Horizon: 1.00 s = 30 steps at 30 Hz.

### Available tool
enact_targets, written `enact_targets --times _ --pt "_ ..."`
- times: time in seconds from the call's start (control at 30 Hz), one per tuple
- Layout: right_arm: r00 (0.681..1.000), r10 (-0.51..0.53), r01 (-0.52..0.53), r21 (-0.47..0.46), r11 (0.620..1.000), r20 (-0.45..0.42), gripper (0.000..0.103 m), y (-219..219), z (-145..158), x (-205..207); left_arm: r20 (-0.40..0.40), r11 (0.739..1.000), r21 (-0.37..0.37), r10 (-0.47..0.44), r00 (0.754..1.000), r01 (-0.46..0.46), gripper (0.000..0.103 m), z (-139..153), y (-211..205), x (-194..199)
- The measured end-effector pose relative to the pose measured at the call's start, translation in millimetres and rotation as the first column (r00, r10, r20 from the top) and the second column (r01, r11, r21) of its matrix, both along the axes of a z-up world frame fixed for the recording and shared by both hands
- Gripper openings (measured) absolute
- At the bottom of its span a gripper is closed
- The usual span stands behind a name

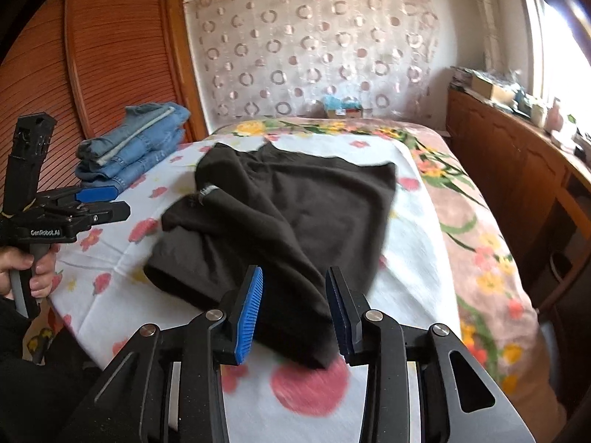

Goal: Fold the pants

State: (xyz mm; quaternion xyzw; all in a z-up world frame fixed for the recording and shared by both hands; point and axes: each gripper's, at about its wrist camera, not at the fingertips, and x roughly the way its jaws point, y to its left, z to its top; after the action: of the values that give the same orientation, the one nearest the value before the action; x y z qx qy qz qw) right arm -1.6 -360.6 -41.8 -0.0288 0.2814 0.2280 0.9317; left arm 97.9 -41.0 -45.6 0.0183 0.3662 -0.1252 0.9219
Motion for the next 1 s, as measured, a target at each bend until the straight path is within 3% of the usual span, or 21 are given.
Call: enact_targets --times 0.2,0.5,1.0 --pt "0.994 0.109 -0.109 0.009 0.994 0.015 0.037 37.5 7.1 19.7 0.02 1.0 0.009 0.028 0.999 -0.028 0.084 6.2 17.7 -4.3" --pt "0.965 0.263 -0.262 -0.052 0.964 0.017 0.037 100.9 6.1 43.4 0.036 0.998 0.007 0.062 0.997 -0.063 0.084 10.5 42.0 -9.3" --pt "0.946 0.312 -0.324 -0.2 0.925 -0.091 0.026 160.3 -20.1 83.0 0.032 0.995 -0.018 0.098 0.995 -0.098 0.084 7.8 63.4 -12.3"
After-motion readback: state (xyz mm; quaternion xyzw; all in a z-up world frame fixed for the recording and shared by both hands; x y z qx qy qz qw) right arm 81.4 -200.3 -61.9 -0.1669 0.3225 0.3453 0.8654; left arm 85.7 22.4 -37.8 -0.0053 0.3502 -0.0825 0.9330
